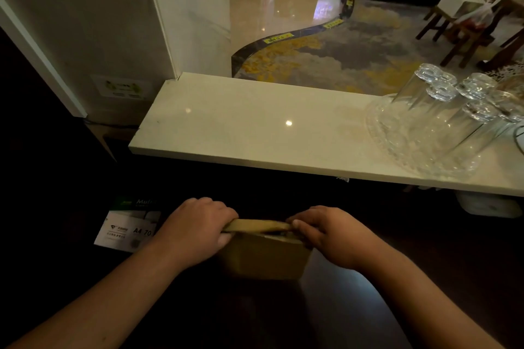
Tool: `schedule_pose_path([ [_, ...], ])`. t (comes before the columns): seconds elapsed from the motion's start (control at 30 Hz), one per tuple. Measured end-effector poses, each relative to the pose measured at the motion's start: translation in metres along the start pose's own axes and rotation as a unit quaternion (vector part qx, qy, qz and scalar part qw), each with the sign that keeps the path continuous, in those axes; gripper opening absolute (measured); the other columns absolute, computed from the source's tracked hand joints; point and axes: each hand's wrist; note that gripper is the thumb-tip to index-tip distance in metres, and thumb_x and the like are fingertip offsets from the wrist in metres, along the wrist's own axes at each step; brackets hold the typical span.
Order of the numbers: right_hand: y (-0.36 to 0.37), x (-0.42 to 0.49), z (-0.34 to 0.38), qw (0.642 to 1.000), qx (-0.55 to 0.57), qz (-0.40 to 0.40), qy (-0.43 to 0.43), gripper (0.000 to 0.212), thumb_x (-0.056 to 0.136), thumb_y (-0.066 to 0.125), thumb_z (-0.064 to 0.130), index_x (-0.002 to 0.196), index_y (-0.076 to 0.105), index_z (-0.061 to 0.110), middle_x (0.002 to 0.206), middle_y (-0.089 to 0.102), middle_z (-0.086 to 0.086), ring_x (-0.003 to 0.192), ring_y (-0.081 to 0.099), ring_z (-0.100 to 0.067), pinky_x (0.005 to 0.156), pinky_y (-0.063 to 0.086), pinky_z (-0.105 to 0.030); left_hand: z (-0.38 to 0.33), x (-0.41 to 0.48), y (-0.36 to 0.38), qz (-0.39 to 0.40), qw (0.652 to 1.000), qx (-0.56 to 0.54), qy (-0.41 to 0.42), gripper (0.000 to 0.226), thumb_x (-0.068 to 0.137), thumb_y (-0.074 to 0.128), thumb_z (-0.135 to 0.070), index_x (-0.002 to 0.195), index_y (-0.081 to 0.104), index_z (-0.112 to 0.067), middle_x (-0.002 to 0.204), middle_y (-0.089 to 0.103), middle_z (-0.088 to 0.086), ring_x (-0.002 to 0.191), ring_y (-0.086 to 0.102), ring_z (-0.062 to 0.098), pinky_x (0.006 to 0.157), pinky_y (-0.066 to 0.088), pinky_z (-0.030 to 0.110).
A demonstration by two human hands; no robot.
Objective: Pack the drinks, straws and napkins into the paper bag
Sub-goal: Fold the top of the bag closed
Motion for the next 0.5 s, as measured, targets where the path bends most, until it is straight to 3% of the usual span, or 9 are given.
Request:
schedule_pose_path([
  [0.1, 0.008, -0.005, -0.003, 1.0, -0.014, 0.001, 0.008, 0.041, 0.091, 0.045, 0.061, 0.114, 0.066, 0.034, 0.103, 0.061, 0.014, 0.088, 0.057, -0.002, 0.074, 0.053, -0.03, -0.002, 0.003, 0.004, -0.019, 1.0, 0.001, -0.011, 0.019, 0.088, 0.07, -0.034, 0.106, 0.075, -0.033, 0.099, 0.073, -0.013, 0.091, 0.063, 0.013, 0.079, 0.048, 0.034],
  [0.17, 0.017, -0.005, -0.008, 0.997, -0.067, -0.014, 0.019, 0.034, 0.089, 0.054, 0.056, 0.116, 0.062, 0.036, 0.104, 0.059, 0.015, 0.088, 0.057, -0.004, 0.073, 0.051, -0.029, -0.003, 0.006, 0.006, -0.028, 0.999, 0.001, -0.022, 0.016, 0.086, 0.073, -0.032, 0.102, 0.076, -0.033, 0.096, 0.072, -0.013, 0.09, 0.063, 0.013, 0.078, 0.047, 0.034],
  [0.23, 0.026, -0.003, -0.011, 0.994, -0.102, -0.028, 0.041, 0.02, 0.089, 0.059, 0.047, 0.105, 0.063, 0.035, 0.098, 0.058, 0.011, 0.085, 0.058, -0.01, 0.071, 0.051, -0.032, -0.004, 0.007, 0.007, -0.024, 0.999, -0.012, -0.027, 0.016, 0.086, 0.072, -0.043, 0.1, 0.072, -0.035, 0.097, 0.069, -0.015, 0.094, 0.062, 0.012, 0.078, 0.046, 0.033],
  [0.33, 0.032, -0.001, -0.015, 0.991, -0.115, -0.044, 0.06, 0.011, 0.088, 0.06, 0.04, 0.094, 0.063, 0.032, 0.092, 0.057, 0.009, 0.081, 0.056, -0.014, 0.065, 0.048, -0.032, -0.001, 0.004, 0.004, 0.015, 0.997, -0.06, -0.052, 0.042, 0.079, 0.063, -0.074, 0.104, 0.068, -0.041, 0.1, 0.064, -0.02, 0.095, 0.057, 0.007, 0.08, 0.051, 0.033],
  [0.5, 0.033, -0.001, -0.014, 0.992, -0.103, -0.058, 0.053, 0.013, 0.09, 0.058, 0.034, 0.1, 0.065, 0.03, 0.096, 0.06, 0.007, 0.084, 0.058, -0.014, 0.069, 0.049, -0.032, 0.008, -0.006, -0.003, -0.026, 0.996, -0.049, -0.071, 0.014, 0.096, 0.07, -0.041, 0.101, 0.077, -0.031, 0.097, 0.071, -0.012, 0.095, 0.062, 0.015, 0.079, 0.055, 0.038],
])
Point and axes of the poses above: each hand's wrist, its own x-axis towards the middle knuckle, its own y-axis out of the palm, z = x × y
